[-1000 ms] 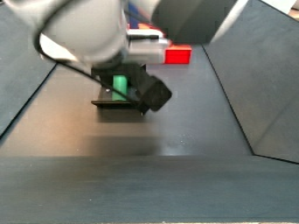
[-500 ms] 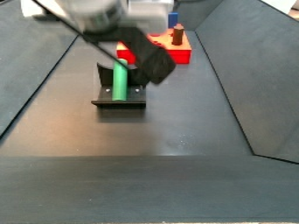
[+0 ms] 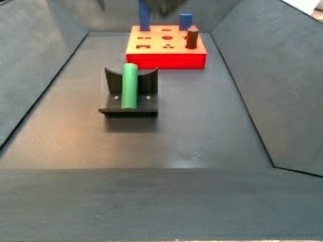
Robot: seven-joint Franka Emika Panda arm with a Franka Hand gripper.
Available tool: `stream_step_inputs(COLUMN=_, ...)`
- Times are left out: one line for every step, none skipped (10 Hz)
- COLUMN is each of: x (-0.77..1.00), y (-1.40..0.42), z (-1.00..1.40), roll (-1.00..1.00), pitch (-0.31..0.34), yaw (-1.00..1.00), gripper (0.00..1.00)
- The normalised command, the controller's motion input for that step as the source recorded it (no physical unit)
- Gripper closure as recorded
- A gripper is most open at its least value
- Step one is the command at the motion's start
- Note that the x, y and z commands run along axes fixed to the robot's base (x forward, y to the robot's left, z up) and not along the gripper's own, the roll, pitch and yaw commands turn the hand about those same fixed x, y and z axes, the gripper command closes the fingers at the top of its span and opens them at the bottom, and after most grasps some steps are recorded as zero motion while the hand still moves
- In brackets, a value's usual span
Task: Pick up the round object. Move up. Place the round object on the fixture. Regrasp the round object. Move to above the board. Insert the round object.
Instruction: Regrasp the round object.
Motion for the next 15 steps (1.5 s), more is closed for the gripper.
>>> stream_step_inputs(x=-0.04, y=-0.16, z=0.05, roll=1.00, pitch=0.027, yaw=0.03, gripper=0.00)
stream_step_inputs(x=-0.03, y=-0.07, z=0.04, roll=1.00, pitch=0.028, yaw=0.03, gripper=0.00)
stream_step_inputs(x=-0.02, y=-0.03, z=0.04, roll=1.00, pitch=0.029, yaw=0.03, gripper=0.00)
stream_step_inputs(x=-0.03, y=-0.04, z=0.02, roll=1.00, pitch=0.025, yaw=0.03, gripper=0.00)
stream_step_inputs(x=-0.03, y=-0.03, z=0.02, roll=1.00, pitch=0.020, yaw=0.03, gripper=0.00)
stream_step_inputs(x=-0.04, y=-0.03, z=0.01, roll=1.00, pitch=0.013, yaw=0.03, gripper=0.00)
stream_step_inputs(x=-0.04, y=-0.02, z=0.01, roll=1.00, pitch=0.006, yaw=0.03, gripper=0.00)
stream_step_inputs(x=-0.04, y=-0.02, z=0.01, roll=1.00, pitch=0.002, yaw=0.03, gripper=0.00)
stream_step_inputs(x=-0.04, y=-0.02, z=0.01, roll=1.00, pitch=-0.005, yaw=0.03, gripper=0.00)
stream_step_inputs(x=-0.03, y=-0.02, z=0.00, roll=1.00, pitch=-0.011, yaw=0.03, gripper=0.00)
stream_step_inputs(x=-0.03, y=-0.02, z=0.00, roll=1.00, pitch=-0.014, yaw=0.03, gripper=0.00)
stream_step_inputs(x=-0.03, y=-0.02, z=0.00, roll=1.00, pitch=-0.014, yaw=0.03, gripper=0.00)
stream_step_inputs(x=-0.02, y=-0.02, z=0.01, roll=1.00, pitch=-0.011, yaw=0.03, gripper=0.00)
stream_step_inputs(x=-0.01, y=-0.02, z=0.01, roll=1.00, pitch=-0.008, yaw=0.03, gripper=0.00)
stream_step_inputs(x=0.01, y=-0.02, z=-0.01, roll=1.00, pitch=-0.001, yaw=0.04, gripper=0.00)
